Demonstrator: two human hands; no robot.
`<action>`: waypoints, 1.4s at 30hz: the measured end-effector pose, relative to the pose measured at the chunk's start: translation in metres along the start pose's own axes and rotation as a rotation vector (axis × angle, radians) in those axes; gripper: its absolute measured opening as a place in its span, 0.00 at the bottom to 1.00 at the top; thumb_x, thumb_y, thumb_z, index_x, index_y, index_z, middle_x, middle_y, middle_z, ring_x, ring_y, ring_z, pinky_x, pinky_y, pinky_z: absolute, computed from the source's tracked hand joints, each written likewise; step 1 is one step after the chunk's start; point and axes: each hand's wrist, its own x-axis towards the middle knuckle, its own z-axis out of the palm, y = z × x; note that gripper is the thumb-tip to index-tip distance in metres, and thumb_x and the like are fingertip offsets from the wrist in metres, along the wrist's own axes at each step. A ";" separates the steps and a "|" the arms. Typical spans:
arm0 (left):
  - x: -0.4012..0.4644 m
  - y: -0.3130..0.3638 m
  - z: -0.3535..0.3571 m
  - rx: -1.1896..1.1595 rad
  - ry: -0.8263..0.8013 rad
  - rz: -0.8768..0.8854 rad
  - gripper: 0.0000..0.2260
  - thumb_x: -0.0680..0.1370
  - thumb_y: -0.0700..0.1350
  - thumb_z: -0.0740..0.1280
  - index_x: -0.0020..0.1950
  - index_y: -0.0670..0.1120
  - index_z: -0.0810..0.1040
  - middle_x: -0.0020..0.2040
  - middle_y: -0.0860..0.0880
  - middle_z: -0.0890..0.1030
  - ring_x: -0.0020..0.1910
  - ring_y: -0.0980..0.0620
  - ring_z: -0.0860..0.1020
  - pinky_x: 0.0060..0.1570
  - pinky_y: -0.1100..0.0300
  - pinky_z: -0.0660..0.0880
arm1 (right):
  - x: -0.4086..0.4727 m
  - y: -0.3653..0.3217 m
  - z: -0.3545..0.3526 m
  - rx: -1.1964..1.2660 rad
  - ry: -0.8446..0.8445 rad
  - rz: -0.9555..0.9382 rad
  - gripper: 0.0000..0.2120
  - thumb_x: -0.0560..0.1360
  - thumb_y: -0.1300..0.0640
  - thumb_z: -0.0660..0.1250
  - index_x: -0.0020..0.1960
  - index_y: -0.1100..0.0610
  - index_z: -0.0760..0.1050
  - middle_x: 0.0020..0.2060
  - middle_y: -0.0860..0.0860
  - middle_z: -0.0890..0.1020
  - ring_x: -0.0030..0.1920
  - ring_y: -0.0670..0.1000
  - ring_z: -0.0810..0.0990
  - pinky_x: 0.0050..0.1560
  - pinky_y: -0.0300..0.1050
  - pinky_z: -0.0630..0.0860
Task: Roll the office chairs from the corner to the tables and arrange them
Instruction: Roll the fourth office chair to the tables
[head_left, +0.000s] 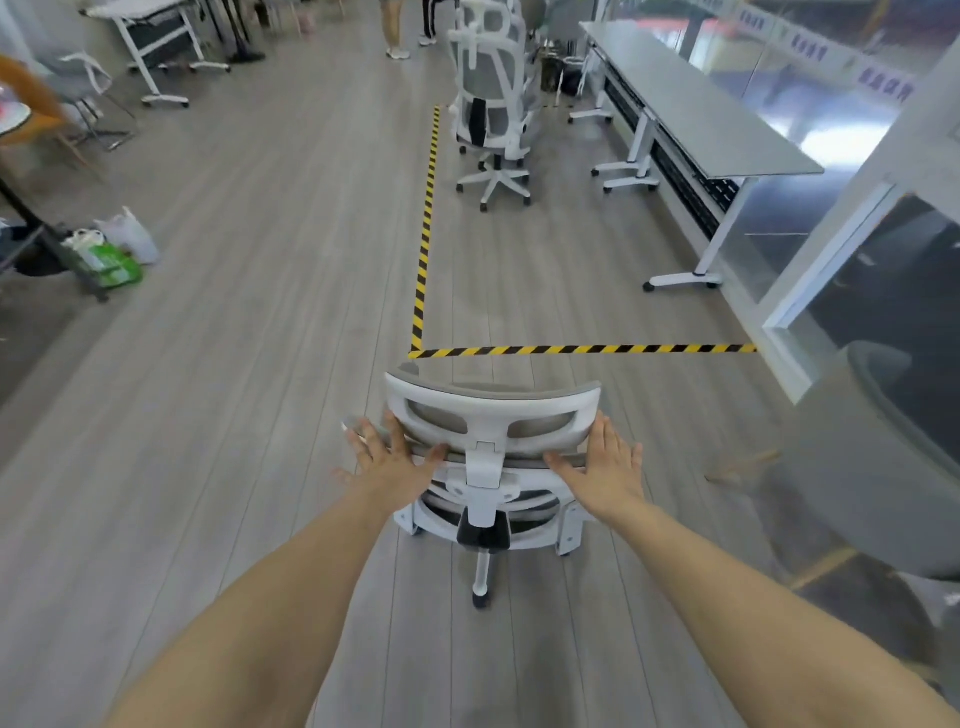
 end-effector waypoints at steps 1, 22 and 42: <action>0.022 0.010 -0.011 -0.002 0.006 -0.004 0.49 0.73 0.81 0.46 0.82 0.53 0.31 0.82 0.42 0.29 0.79 0.39 0.27 0.74 0.25 0.42 | 0.026 -0.005 -0.003 0.002 0.015 -0.003 0.54 0.73 0.19 0.49 0.84 0.54 0.39 0.84 0.53 0.51 0.83 0.54 0.51 0.81 0.63 0.40; 0.493 0.250 -0.242 0.059 -0.051 -0.072 0.50 0.72 0.81 0.43 0.81 0.52 0.29 0.81 0.42 0.29 0.78 0.39 0.26 0.73 0.24 0.42 | 0.602 -0.064 -0.094 -0.005 0.013 -0.066 0.53 0.74 0.21 0.51 0.84 0.54 0.41 0.84 0.52 0.52 0.83 0.54 0.51 0.81 0.64 0.43; 0.953 0.460 -0.466 0.083 -0.068 0.067 0.49 0.73 0.80 0.49 0.83 0.55 0.32 0.82 0.43 0.30 0.79 0.35 0.29 0.73 0.25 0.38 | 1.109 -0.122 -0.164 0.048 0.062 0.071 0.56 0.71 0.18 0.50 0.85 0.53 0.42 0.84 0.51 0.51 0.83 0.52 0.50 0.81 0.62 0.44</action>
